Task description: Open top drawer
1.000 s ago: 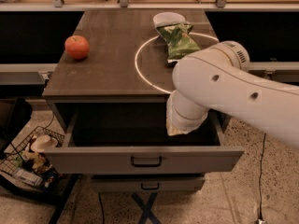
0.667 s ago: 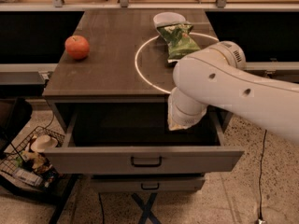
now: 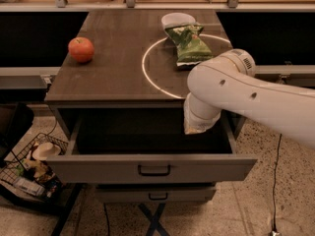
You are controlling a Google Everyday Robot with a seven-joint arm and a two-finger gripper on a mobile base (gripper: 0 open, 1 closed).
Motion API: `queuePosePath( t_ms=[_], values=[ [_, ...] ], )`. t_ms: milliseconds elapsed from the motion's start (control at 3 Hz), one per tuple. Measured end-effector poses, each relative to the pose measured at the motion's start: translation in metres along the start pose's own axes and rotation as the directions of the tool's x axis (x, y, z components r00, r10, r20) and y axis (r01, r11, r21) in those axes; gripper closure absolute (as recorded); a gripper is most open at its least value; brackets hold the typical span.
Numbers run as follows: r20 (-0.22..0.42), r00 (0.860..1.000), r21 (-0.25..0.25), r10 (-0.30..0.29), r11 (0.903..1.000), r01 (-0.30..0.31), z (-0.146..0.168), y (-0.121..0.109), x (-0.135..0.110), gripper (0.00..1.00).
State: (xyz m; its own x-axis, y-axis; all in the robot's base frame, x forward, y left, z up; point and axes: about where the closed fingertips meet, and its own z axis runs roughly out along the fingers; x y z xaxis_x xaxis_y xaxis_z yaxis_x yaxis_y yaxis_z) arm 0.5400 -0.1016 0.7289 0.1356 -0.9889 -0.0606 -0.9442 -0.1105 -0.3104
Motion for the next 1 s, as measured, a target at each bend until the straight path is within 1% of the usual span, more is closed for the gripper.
queuePosePath(
  t_ms=[333, 667, 1000],
  values=[
    [0.0, 0.997, -0.021, 0.077, 0.9968, -0.077, 0.026, 0.016, 0.026, 1.0],
    [0.0, 0.997, -0.021, 0.077, 0.9968, -0.077, 0.026, 0.016, 0.026, 1.0],
    [-0.009, 0.997, -0.06, 0.081, 0.9949, -0.082, 0.029, 0.031, 0.028, 1.0]
  ],
)
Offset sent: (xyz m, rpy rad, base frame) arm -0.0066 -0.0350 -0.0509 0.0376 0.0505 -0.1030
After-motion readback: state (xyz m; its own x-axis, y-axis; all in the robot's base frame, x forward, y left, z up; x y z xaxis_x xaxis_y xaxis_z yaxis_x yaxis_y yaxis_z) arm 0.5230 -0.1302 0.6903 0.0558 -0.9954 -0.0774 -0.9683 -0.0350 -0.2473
